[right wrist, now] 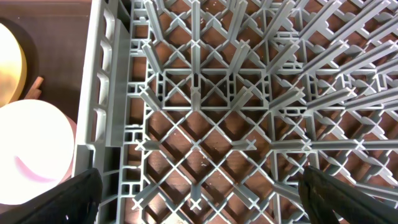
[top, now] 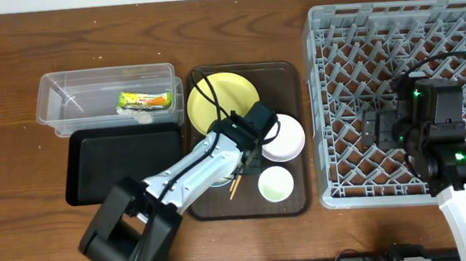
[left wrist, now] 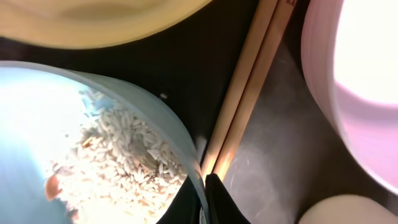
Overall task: Sort waste into correct bins and load items into the dishwasher rack
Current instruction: 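Grasp the rim of the light-blue rice bowl with the left gripper, then carry the bowl over the black tray and tip the rice out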
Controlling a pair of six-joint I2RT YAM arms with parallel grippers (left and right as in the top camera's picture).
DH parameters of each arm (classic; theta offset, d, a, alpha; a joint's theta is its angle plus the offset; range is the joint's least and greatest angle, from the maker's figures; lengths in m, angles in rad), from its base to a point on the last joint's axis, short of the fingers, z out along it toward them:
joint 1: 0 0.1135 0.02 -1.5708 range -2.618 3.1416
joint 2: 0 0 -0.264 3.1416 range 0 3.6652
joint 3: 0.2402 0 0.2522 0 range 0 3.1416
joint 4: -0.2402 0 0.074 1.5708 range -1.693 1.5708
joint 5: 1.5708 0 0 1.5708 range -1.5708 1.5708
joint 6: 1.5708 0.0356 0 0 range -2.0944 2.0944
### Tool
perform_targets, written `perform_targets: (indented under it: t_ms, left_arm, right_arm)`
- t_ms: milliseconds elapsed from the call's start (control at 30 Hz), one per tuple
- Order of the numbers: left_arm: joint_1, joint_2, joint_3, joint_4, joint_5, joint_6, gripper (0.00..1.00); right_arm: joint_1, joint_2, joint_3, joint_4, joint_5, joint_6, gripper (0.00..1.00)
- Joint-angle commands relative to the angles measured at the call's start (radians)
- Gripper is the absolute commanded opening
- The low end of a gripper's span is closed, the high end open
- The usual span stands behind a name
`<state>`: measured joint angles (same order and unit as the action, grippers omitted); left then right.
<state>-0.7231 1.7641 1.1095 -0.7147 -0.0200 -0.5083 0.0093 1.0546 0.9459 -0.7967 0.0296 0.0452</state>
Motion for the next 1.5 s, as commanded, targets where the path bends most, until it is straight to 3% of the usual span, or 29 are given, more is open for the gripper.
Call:
perform_targets:
  t_ms: [0, 267, 567, 1067, 1467]
  left_arm:
    - [0.007, -0.079, 0.008, -0.03, 0.008, 0.001, 0.06]
    - [0.057, -0.298, 0.008, -0.127, 0.009, 0.045, 0.06]
    - [0.238, -0.495, 0.008, -0.271, 0.027, 0.057, 0.06]
    - [0.687, -0.469, 0.007, -0.298, 0.484, 0.356, 0.06]
    - [0.994, -0.239, 0.007, -0.324, 1.009, 0.603, 0.06]
  right_arm:
    - [-0.007, -0.003, 0.019, -0.005, -0.004, 0.009, 0.99]
    - [-0.007, -0.003, 0.019, -0.004, -0.004, 0.009, 0.99]
    - [-0.007, -0.003, 0.019, -0.004, -0.004, 0.009, 0.99]
    - [-0.007, -0.003, 0.019, -0.005, -0.004, 0.009, 0.99]
    - [-0.007, -0.003, 0.019, -0.005, -0.003, 0.009, 0.99]
